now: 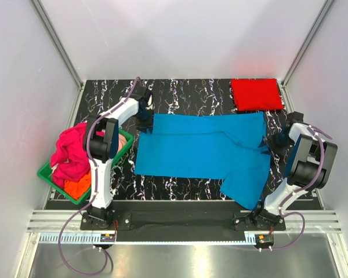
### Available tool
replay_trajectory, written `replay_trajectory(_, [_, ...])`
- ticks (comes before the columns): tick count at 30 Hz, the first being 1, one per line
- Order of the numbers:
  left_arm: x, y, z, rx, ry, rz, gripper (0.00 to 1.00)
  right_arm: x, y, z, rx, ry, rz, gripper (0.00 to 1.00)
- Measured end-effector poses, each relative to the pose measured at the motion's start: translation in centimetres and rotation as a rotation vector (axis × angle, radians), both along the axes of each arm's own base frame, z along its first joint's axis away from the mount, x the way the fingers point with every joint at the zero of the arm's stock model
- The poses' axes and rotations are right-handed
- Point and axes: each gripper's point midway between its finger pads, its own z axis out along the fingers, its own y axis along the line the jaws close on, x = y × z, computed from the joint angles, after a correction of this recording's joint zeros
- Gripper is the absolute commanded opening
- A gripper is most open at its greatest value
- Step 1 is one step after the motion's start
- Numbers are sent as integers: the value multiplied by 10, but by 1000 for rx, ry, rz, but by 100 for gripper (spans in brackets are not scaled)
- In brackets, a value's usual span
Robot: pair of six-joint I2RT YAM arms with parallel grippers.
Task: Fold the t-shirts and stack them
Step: Fold the tshirt
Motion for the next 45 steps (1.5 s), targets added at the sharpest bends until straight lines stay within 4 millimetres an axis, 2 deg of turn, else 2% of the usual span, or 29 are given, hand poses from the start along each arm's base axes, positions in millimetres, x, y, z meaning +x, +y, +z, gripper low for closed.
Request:
replay_trajectory(7, [0, 2, 0, 9, -2, 1, 41, 0, 3, -10, -22, 36, -1, 37])
replay_trajectory(14, [0, 3, 0, 18, -3, 0, 42, 1, -6, -12, -75, 42, -17, 27])
replay_trajectory(27, [0, 4, 0, 22, -2, -1, 42, 16, -5, -12, -98, -13, -11, 31])
replay_trajectory(29, [0, 4, 0, 22, -3, 0, 43, 16, -4, -12, -98, -14, -14, 27])
replay_trajectory(30, [0, 4, 0, 22, -3, 0, 43, 16, -4, -12, -97, -13, -15, 14])
replay_trajectory(32, [0, 4, 0, 23, -2, 0, 43, 15, -3, -13, -97, -10, -14, 0])
replay_trajectory(39, [1, 9, 1, 49, -7, 6, 44, 16, -3, -11, -99, -16, -13, 0])
replay_trajectory(45, [3, 13, 3, 71, -14, 7, 44, 20, -5, 17, -126, -90, -12, 0])
